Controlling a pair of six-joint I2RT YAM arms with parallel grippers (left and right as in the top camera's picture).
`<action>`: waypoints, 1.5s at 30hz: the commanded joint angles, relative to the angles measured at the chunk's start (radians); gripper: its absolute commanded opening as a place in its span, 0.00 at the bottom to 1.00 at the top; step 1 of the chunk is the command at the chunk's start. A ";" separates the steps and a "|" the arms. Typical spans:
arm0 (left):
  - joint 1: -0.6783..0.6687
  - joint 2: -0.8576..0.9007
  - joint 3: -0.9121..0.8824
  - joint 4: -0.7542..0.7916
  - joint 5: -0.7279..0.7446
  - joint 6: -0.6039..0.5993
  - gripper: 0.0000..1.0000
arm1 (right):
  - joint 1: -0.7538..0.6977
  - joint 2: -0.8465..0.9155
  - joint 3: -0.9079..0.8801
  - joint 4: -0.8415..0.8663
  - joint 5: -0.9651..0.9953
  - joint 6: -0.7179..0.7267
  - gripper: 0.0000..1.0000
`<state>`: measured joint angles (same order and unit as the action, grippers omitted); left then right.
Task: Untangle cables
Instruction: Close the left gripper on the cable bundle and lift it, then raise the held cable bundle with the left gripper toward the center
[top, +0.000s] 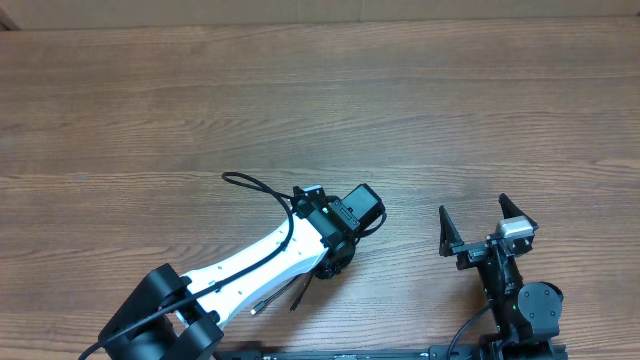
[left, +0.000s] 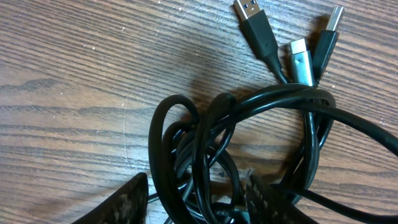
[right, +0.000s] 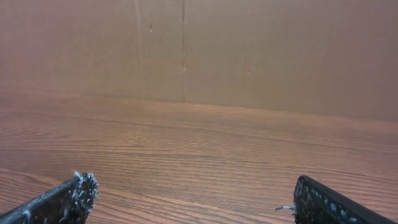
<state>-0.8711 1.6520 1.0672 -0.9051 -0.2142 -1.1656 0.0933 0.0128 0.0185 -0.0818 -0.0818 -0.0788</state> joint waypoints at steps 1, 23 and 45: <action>-0.007 0.011 0.016 0.006 0.000 -0.050 0.47 | 0.001 -0.009 -0.010 0.005 -0.006 -0.001 1.00; -0.020 0.013 0.002 0.027 -0.006 -0.055 0.35 | 0.001 -0.009 -0.010 0.005 -0.006 -0.001 1.00; -0.019 0.089 0.047 -0.007 0.020 -0.058 0.04 | 0.001 -0.009 -0.010 0.005 -0.006 -0.001 1.00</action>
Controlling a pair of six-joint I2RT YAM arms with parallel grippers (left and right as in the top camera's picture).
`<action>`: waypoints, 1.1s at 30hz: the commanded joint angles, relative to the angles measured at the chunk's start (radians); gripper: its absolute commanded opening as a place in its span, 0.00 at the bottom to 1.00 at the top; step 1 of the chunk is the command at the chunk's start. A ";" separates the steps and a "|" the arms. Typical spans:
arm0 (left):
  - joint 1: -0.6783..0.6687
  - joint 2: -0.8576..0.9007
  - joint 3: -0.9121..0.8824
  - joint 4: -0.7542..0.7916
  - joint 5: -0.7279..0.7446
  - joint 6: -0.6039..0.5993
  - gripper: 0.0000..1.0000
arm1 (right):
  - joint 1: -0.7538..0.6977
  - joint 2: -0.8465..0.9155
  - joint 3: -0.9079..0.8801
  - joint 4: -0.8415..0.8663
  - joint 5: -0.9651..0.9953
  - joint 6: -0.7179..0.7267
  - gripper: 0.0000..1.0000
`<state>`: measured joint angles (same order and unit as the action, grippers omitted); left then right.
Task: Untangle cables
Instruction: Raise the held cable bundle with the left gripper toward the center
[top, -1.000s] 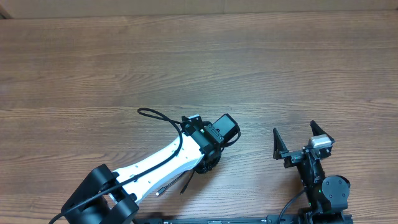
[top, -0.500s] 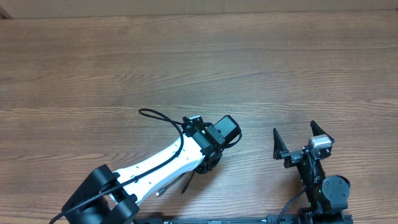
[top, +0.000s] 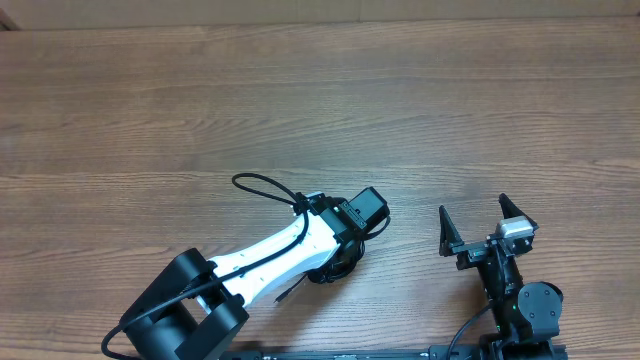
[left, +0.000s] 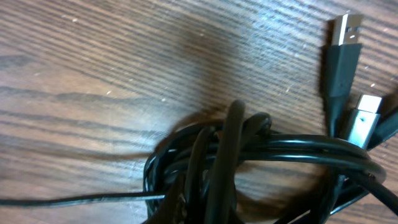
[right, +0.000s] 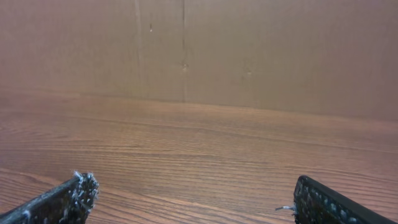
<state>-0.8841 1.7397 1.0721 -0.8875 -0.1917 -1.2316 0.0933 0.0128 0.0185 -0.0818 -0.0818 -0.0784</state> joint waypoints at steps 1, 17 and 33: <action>-0.006 -0.012 0.068 -0.034 -0.009 0.062 0.04 | 0.001 -0.009 -0.010 0.005 -0.006 -0.002 1.00; -0.006 -0.374 0.266 -0.170 -0.089 0.827 0.04 | 0.001 -0.009 -0.010 0.005 -0.006 -0.002 1.00; -0.006 -0.717 0.266 -0.144 -0.013 0.931 0.04 | 0.001 -0.004 -0.010 0.005 -0.028 0.254 1.00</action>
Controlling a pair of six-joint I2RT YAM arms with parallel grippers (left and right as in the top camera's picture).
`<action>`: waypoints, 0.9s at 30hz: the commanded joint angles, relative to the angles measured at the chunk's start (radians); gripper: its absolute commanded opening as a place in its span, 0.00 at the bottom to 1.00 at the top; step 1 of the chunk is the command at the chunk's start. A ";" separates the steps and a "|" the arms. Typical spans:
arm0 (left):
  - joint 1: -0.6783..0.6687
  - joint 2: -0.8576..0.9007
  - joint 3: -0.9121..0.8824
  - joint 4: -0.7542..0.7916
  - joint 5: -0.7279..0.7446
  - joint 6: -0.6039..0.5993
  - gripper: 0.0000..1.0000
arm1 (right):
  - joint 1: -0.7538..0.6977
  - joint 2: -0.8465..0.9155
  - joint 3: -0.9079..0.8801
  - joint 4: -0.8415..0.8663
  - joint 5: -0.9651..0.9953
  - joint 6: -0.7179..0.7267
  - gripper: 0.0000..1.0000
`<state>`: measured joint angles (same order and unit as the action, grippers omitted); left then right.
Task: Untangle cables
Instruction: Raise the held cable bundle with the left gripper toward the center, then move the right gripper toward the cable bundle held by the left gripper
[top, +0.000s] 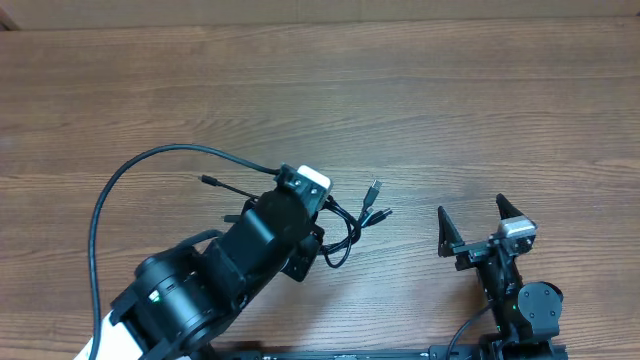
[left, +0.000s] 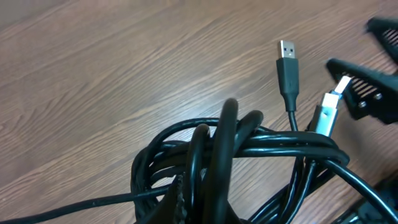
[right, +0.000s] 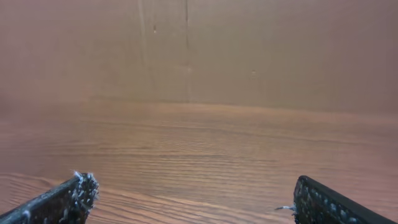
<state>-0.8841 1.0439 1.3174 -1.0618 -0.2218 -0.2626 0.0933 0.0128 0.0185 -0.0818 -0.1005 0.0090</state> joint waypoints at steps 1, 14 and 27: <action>-0.006 -0.025 0.021 0.045 0.017 -0.053 0.04 | 0.001 -0.002 -0.010 0.005 -0.010 0.213 1.00; -0.006 0.009 -0.006 0.109 -0.075 -0.479 0.04 | 0.001 0.011 0.114 -0.157 -0.356 0.459 1.00; -0.006 0.053 -0.028 0.060 -0.130 -0.930 0.04 | 0.001 0.507 0.822 -0.771 -0.304 0.429 1.00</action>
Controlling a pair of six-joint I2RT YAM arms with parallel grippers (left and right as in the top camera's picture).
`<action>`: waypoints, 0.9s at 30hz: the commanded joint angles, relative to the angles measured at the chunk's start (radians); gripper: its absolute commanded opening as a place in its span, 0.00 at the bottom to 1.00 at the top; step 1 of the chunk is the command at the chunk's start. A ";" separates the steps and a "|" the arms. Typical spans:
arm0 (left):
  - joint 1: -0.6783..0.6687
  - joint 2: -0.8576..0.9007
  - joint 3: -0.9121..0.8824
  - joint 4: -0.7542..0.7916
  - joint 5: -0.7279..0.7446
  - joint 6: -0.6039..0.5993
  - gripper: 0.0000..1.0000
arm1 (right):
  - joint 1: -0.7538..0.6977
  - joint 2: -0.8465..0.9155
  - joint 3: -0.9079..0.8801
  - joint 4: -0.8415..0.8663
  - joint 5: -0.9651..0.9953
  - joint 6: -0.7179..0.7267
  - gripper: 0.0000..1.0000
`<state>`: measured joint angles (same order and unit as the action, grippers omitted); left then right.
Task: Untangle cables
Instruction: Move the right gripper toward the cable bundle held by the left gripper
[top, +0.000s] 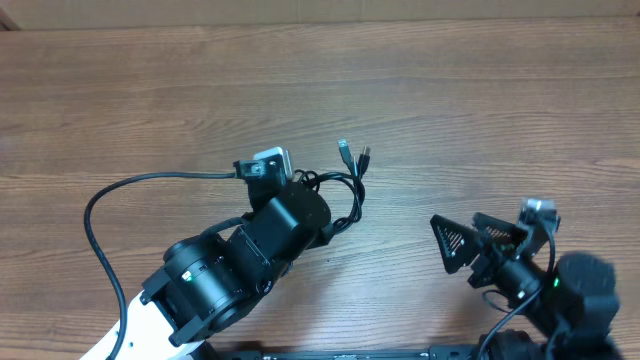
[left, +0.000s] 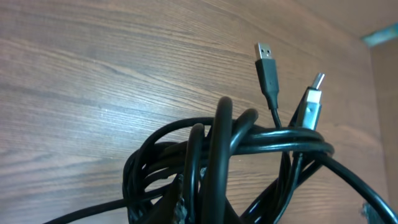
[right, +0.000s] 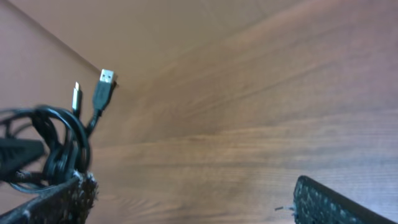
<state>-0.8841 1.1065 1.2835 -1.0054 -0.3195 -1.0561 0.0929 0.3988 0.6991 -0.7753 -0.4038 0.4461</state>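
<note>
A tangled bundle of black cables (left: 217, 155) hangs above the wooden table (top: 480, 100), with my left gripper (left: 202, 210) shut on its strands from below. Two USB plugs (left: 266, 55) stick out past the bundle, also visible in the overhead view as plugs (top: 352, 153). One long cable (top: 130, 185) trails left from the bundle and curves back down beside the left arm. My right gripper (top: 474, 238) is open and empty at the right, turned toward the bundle (right: 59, 146). Its fingers (right: 333, 202) frame bare table.
The left arm's black wrist and white link (top: 230, 270) cover the lower left of the overhead view. A cardboard wall (top: 320, 10) runs along the table's far edge. The right arm's base (top: 580, 290) sits at the bottom right.
The left gripper has carried the bundle farther up the table, plugs now pointing away. The right arm has left its resting spot and turned left, so the bundle now shows in its view.
My left gripper was open over the bundle lying on the table. Then it sat low in the strands. Then the bundle was lifted with a long cable trailing left. The right gripper stayed open at rest until this moment, when it has swung toward the bundle.
</note>
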 joint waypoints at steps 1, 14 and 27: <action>-0.006 -0.010 0.006 0.003 -0.032 -0.161 0.04 | 0.002 0.158 0.180 -0.104 -0.015 -0.008 1.00; -0.005 0.024 0.006 0.009 -0.121 -0.643 0.04 | 0.002 0.317 0.251 -0.155 -0.265 -0.024 1.00; -0.006 0.066 0.006 0.042 -0.053 -0.631 0.04 | 0.002 0.317 0.250 -0.157 -0.384 -0.214 1.00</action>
<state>-0.8841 1.1748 1.2835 -0.9932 -0.3859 -1.7287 0.0929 0.7219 0.9279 -0.9348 -0.7609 0.2638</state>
